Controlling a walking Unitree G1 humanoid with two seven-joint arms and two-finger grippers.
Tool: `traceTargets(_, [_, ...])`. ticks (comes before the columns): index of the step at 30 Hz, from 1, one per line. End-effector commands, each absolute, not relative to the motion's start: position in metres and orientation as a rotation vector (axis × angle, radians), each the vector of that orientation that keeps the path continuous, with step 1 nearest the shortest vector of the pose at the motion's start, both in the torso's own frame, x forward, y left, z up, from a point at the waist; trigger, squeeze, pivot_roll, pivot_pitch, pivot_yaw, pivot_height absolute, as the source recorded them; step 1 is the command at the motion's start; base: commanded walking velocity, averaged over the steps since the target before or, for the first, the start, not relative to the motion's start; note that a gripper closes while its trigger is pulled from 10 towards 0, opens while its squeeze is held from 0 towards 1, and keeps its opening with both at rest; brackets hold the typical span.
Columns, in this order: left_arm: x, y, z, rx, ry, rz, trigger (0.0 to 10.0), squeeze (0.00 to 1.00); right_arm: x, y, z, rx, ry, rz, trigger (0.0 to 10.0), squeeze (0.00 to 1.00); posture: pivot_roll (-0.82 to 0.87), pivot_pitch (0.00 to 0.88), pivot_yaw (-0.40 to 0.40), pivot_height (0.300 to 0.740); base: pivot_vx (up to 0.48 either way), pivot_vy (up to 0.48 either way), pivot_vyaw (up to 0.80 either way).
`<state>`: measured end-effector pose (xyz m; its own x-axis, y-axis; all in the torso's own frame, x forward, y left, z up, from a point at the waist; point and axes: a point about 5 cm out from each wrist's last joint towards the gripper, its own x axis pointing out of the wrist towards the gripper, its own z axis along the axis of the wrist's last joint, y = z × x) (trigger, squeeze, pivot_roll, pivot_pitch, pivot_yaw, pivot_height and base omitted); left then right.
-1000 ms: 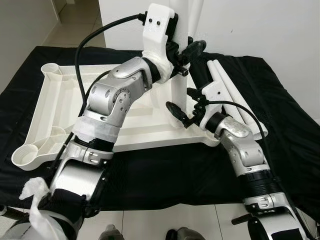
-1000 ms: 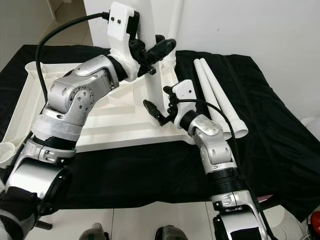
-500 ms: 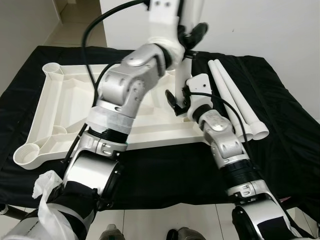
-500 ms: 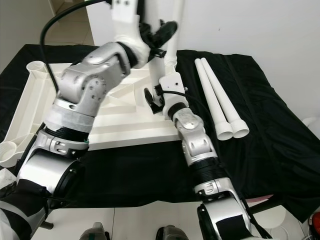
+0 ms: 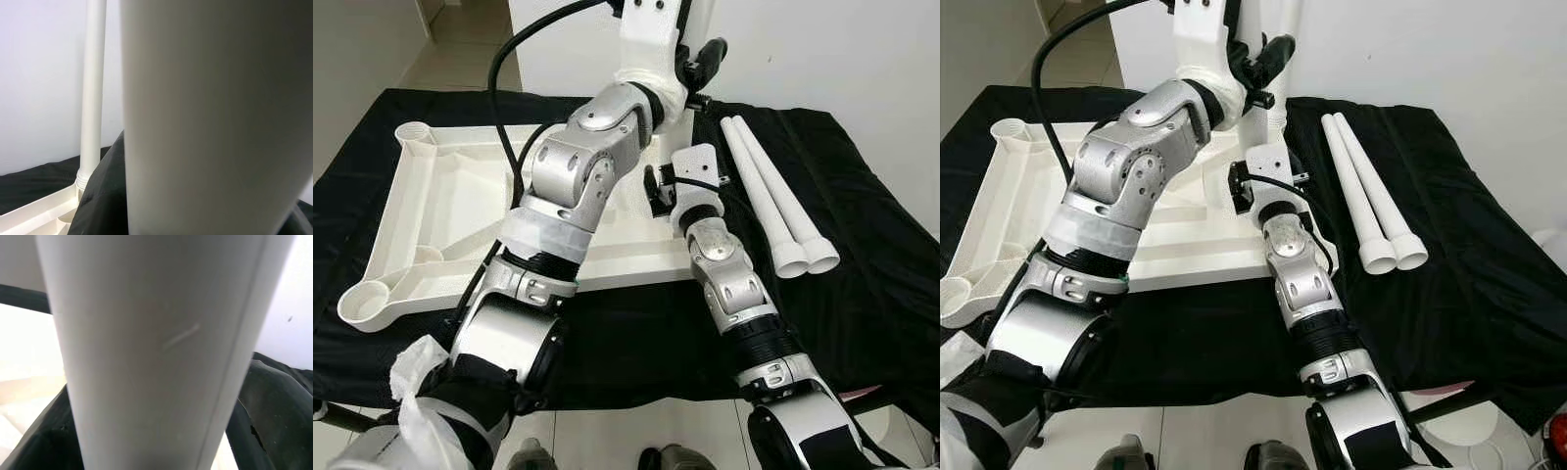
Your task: Building children table
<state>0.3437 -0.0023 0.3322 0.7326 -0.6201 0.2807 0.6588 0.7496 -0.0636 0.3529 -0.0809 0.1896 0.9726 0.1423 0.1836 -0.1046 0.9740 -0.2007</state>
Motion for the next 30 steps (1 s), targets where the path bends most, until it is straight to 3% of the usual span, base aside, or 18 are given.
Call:
traceTargets(1, [0.334,-0.019,0.344,-0.185,-0.279,-0.788,10.0,0.00,0.354,-0.080,0.190,-0.170,-0.195,0.113,10.0,0.00,0.06,0.000,-0.039,0.740,0.000,0.000,0.00])
traceTargets(13, [0.337,-0.019,0.343,-0.185,-0.279,-0.772,10.0,0.00,0.347,-0.063,0.197,-0.062,-0.247,0.189,10.0,0.00,0.06,0.000,-0.036,0.740,0.000,0.000,0.00])
traceTargets(29, [0.338,-0.020,0.339,-0.171,-0.265,-0.775,10.0,0.00,0.345,-0.064,0.201,-0.109,-0.282,0.185,10.0,0.00,0.06,0.000,-0.034,0.740,0.000,0.000,0.00])
traceTargets(30, [0.338,-0.020,0.339,-0.169,-0.264,-0.777,10.0,0.00,0.345,-0.064,0.202,-0.123,-0.290,0.185,8.9,0.00,0.06,0.000,-0.029,0.740,0.000,0.000,0.00])
